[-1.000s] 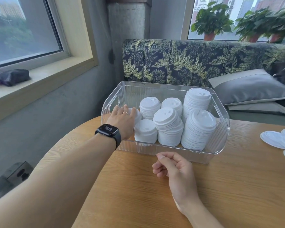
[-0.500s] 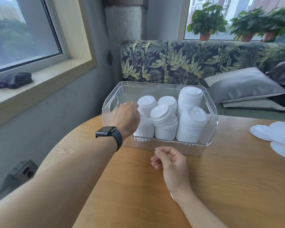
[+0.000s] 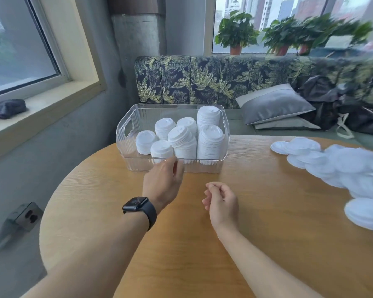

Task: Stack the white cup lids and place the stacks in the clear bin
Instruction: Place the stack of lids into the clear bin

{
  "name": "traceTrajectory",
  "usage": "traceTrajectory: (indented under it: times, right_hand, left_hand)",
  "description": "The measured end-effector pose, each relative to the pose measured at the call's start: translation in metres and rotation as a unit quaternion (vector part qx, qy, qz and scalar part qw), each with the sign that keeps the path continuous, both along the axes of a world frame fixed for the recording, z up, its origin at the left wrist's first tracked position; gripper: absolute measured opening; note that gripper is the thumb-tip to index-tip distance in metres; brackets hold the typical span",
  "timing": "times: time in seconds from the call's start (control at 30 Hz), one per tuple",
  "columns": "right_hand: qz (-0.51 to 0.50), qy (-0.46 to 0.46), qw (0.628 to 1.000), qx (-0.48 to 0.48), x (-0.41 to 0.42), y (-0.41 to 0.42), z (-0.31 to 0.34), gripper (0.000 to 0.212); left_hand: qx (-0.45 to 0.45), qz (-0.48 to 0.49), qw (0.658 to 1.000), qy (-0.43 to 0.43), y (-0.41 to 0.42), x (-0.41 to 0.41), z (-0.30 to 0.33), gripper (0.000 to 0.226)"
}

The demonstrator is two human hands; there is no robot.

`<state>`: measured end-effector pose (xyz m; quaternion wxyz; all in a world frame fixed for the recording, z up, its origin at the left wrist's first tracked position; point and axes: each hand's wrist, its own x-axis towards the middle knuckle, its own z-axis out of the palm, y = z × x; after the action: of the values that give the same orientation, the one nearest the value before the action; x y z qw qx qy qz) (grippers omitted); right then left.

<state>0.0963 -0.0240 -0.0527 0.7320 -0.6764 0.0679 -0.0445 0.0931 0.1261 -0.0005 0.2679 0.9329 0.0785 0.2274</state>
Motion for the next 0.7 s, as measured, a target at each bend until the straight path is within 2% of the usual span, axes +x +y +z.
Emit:
traceTrajectory:
  times: [0.23,0.33,0.53,0.7]
  right_hand:
    - [-0.043,-0.002,0.997,-0.061,-0.035,-0.092,0.004,0.03]
    - [-0.047,-0.003,0.993,-0.107,-0.042,-0.135,0.007,0.031]
    - [-0.104,0.013,0.982,-0.16,-0.036,-0.213,0.017,0.027]
    - [-0.152,0.02,0.974,-0.166,-0.031,-0.257,0.011,0.024]
  left_hand:
    - [-0.026,-0.053,0.996,0.068,-0.07,-0.049,-0.037,0.045]
    - [-0.055,-0.067,0.991,0.097,-0.102,-0.057,-0.051,0.043]
    - [-0.055,-0.112,0.986,0.111,-0.166,-0.05,-0.051,0.039]
    - [-0.074,-0.152,0.98,0.108,-0.222,-0.038,-0.051,0.017]
